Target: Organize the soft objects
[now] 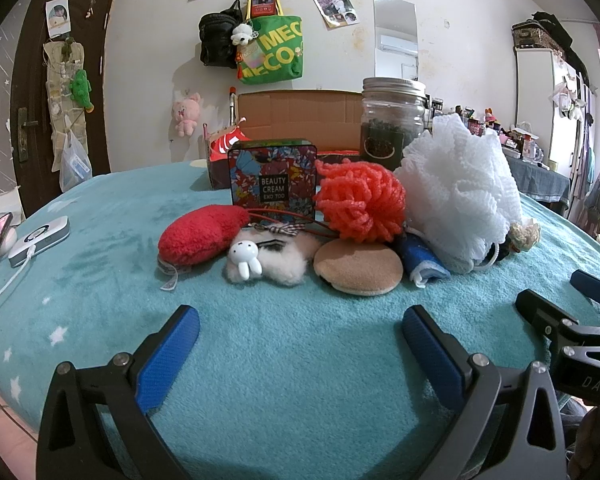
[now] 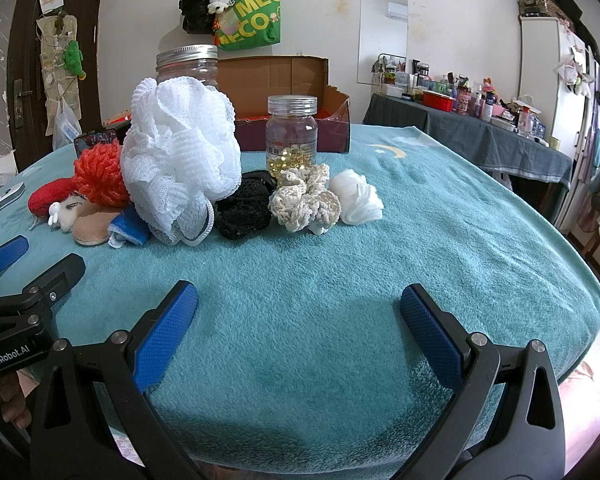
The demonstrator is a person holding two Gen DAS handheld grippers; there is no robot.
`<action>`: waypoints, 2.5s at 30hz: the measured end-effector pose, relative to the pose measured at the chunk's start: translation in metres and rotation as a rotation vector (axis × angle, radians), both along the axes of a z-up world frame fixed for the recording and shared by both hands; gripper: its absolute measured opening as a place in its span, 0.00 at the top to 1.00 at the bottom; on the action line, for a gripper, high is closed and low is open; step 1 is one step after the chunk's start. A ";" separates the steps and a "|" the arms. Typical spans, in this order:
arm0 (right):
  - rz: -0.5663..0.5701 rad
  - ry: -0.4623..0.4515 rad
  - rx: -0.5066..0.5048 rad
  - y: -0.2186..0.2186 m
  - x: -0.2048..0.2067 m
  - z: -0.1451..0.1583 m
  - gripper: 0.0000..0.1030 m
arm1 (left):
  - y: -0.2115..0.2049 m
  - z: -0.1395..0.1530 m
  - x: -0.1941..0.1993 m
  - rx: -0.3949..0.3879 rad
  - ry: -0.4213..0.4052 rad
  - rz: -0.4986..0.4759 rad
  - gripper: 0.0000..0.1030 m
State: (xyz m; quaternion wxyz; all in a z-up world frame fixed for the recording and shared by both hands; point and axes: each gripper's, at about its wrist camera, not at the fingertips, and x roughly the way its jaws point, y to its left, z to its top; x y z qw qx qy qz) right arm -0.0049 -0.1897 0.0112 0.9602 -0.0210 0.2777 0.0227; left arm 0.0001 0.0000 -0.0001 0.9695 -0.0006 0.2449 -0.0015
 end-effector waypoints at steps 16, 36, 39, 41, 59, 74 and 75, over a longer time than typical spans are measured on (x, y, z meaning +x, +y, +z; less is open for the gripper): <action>0.000 0.000 0.000 0.000 0.000 0.000 0.00 | 0.000 0.000 0.000 0.000 0.000 0.001 0.00; 0.012 -0.010 0.070 -0.016 0.014 0.021 0.00 | 0.001 0.035 0.003 -0.013 -0.066 -0.074 0.00; 0.019 -0.040 0.088 -0.016 0.017 0.031 0.00 | 0.000 0.046 0.011 -0.024 -0.076 -0.104 0.00; 0.031 -0.056 0.094 -0.016 0.019 0.039 0.00 | 0.001 0.052 0.019 -0.030 -0.071 -0.118 0.00; 0.416 0.126 0.310 -0.001 0.103 0.058 0.11 | -0.001 0.053 0.085 -0.074 0.138 -0.287 0.30; 0.454 0.069 0.360 -0.007 0.080 0.067 0.74 | 0.002 0.066 0.067 -0.087 0.108 -0.341 0.64; 0.448 0.060 0.358 -0.009 0.078 0.069 0.74 | 0.005 0.069 0.064 -0.091 0.102 -0.338 0.64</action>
